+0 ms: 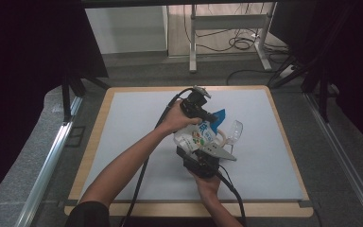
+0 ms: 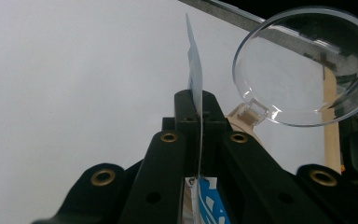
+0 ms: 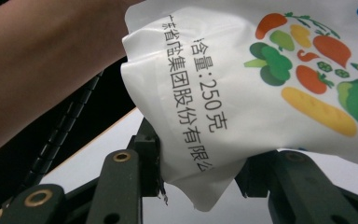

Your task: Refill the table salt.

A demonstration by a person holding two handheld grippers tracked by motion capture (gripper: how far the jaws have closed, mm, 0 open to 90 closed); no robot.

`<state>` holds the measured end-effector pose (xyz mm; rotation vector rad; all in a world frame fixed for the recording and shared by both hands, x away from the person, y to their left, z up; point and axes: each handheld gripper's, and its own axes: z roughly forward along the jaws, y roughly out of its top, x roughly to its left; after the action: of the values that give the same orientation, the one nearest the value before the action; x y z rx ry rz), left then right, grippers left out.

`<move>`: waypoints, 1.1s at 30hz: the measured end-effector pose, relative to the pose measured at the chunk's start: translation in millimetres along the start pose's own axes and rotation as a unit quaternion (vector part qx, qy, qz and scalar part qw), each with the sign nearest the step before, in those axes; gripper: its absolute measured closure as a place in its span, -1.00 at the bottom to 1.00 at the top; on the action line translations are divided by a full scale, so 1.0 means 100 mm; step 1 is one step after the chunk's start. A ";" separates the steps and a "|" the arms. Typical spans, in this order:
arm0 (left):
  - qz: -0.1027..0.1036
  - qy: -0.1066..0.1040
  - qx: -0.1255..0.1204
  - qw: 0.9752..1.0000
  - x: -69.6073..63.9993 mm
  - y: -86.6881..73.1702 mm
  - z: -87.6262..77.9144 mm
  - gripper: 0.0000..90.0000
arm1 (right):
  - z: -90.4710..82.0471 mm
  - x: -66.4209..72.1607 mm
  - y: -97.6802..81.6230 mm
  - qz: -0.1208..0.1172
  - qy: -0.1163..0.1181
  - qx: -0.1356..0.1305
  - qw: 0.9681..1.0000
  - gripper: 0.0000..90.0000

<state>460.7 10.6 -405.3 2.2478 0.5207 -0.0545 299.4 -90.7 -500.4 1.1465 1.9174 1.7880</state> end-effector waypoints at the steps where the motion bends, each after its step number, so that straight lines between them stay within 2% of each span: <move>1: -0.001 0.000 -0.001 1.000 0.00 0.00 0.00 0.99 | 0.00 0.00 -0.01 -0.001 0.000 -0.001 1.000 0.32; 13: -0.005 0.001 -0.015 1.000 -0.01 -0.08 -0.05 0.99 | -0.02 -0.01 -0.10 -0.012 -0.009 0.010 1.000 0.29; 18: -0.013 0.000 -0.024 1.000 0.00 -0.13 -0.09 0.99 | -0.04 -0.03 -0.17 -0.023 -0.015 0.022 0.999 0.26; 27: -0.013 -0.003 -0.036 0.999 -0.01 -0.19 -0.17 0.98 | -0.06 -0.08 -0.24 -0.029 -0.024 0.035 0.999 0.23; 33: -0.015 -0.006 -0.043 0.999 -0.02 -0.23 -0.20 0.98 | -0.09 -0.11 -0.28 -0.035 -0.038 0.054 0.997 0.19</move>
<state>446.9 38.4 -407.7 2.1550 0.5404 -0.0585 290.5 -102.6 -528.2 1.1502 2.0058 1.6002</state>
